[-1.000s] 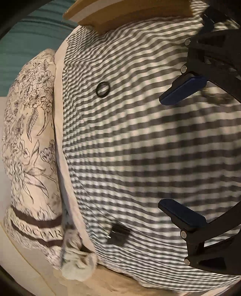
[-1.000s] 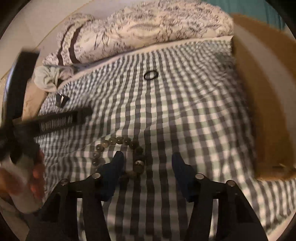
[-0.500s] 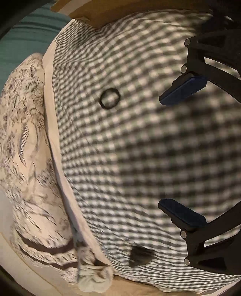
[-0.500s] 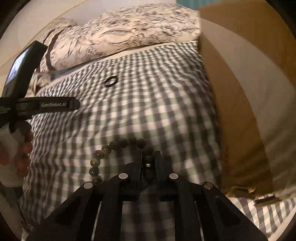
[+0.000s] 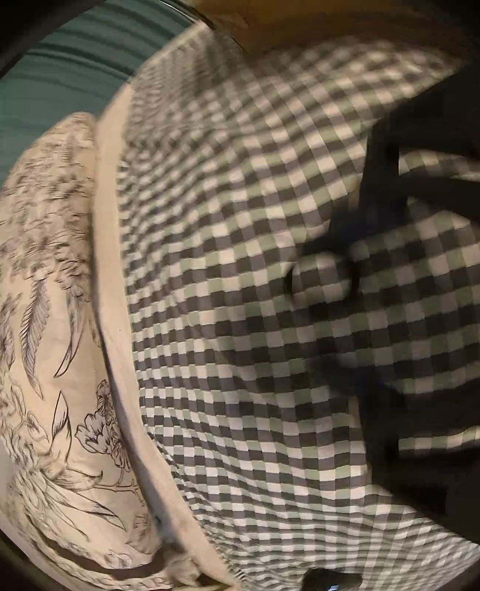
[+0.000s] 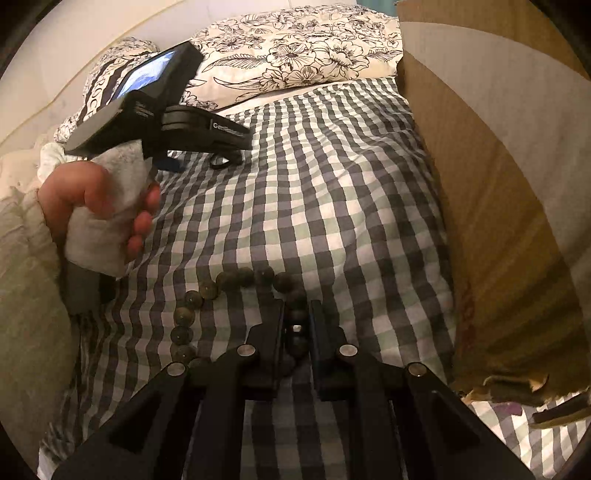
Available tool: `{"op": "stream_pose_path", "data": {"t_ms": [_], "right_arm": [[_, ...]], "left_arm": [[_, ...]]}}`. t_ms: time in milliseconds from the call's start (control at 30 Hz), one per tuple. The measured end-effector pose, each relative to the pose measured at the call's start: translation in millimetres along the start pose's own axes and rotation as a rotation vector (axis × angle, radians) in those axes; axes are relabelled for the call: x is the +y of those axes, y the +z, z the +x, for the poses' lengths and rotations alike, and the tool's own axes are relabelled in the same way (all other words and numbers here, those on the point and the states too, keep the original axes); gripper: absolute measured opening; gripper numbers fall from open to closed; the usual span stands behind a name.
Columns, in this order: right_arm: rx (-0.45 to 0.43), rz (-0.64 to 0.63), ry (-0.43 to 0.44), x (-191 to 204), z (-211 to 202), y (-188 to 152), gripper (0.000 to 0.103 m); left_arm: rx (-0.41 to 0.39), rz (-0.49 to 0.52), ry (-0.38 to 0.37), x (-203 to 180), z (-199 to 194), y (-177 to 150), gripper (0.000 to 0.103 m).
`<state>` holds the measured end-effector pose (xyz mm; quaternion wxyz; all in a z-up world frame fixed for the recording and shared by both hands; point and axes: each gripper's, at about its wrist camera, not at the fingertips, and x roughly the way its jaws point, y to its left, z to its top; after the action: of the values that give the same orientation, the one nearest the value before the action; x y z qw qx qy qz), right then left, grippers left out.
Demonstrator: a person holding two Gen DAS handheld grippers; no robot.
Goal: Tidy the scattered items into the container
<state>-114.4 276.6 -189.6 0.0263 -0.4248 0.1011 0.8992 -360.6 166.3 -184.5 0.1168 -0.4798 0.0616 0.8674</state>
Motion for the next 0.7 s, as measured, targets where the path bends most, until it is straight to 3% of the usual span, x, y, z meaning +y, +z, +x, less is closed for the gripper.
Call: {"op": "stream_pose_path", "data": {"t_ms": [33, 67, 200, 333, 600, 700], "right_arm": [[0.0, 0.0, 0.0, 0.4, 0.4, 0.2, 0.013], [0.002, 0.0, 0.0, 0.6, 5.1, 3.5, 0.013], [0.004, 0.0, -0.003, 2.8, 4.6, 3.1, 0.013], [0.003, 0.004, 0.0, 1.6, 2.2, 4.5, 0.012], [0.016, -0.035, 0.01, 22.0, -44.7, -16.2, 0.012], [-0.01, -0.061, 0.004, 31.7, -72.5, -20.6, 0.012]], "left_arm": [[-0.002, 0.007, 0.021, 0.8, -1.9, -1.1, 0.008], [0.003, 0.024, 0.031, 0.9, -3.9, -3.1, 0.006], [0.0, 0.061, 0.077, 3.6, -25.7, -24.5, 0.005], [-0.004, 0.085, 0.132, 2.3, -66.6, -73.0, 0.005], [0.059, 0.0, 0.017, 54.0, -164.9, -177.7, 0.005], [0.08, -0.021, 0.026, 71.6, -181.2, -197.5, 0.005]]}}
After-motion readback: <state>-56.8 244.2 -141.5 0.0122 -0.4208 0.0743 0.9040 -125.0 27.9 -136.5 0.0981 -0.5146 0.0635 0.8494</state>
